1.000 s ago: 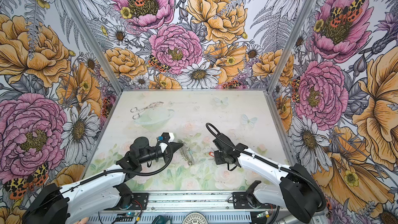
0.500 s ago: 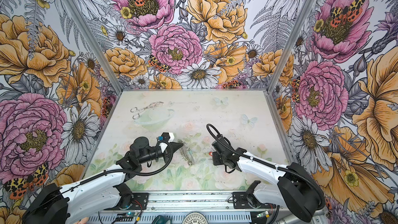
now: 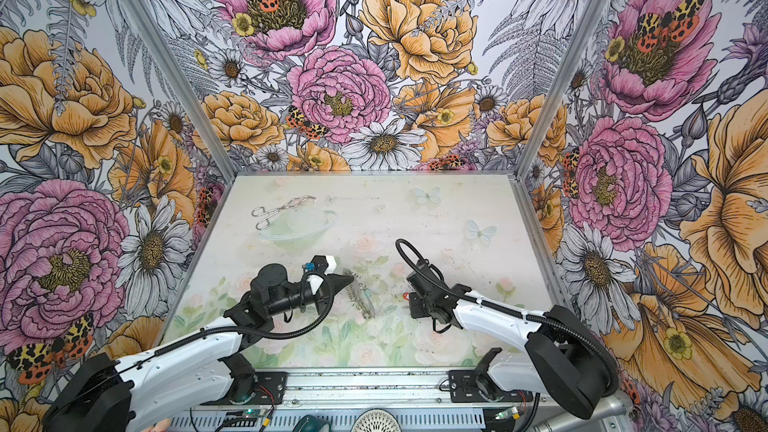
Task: Put the keys on the keyring
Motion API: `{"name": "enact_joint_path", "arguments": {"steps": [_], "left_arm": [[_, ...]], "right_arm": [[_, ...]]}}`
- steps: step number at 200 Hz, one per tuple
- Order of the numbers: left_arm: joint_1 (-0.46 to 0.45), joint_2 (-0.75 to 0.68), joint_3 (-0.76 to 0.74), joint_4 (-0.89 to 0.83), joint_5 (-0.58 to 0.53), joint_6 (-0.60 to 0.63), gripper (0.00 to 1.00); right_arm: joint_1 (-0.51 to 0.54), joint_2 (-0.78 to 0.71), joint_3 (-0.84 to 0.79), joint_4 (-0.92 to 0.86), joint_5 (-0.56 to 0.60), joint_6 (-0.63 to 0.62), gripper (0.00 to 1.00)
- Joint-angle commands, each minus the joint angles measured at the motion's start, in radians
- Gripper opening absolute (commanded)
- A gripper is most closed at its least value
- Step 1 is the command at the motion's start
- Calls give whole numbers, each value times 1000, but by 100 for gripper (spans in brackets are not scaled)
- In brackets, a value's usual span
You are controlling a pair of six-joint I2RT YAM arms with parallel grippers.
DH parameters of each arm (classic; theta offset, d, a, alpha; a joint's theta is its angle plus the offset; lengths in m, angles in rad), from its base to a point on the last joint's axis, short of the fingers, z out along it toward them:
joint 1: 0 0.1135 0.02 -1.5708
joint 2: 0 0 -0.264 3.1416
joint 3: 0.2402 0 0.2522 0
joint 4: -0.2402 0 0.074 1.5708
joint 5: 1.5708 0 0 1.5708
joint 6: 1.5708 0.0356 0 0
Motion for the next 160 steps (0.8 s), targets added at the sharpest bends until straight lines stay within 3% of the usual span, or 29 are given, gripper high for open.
{"name": "enact_joint_path", "arguments": {"steps": [1, 40, 78, 106, 160], "left_arm": [[8, -4, -15, 40, -5, 4, 0], [8, -5, -13, 39, -5, -3, 0], [10, 3, -5, 34, -20, -21, 0], [13, 14, 9, 11, -4, -23, 0], [13, 17, 30, -32, 19, 1, 0]], "right_arm": [[7, 14, 4, 17, 27, -1, 7], [8, 8, 12, 14, 27, -15, 0], [9, -27, 52, -51, 35, -49, 0], [9, -30, 150, -156, 38, -155, 0], [12, -54, 314, -223, -154, -436, 0]]}}
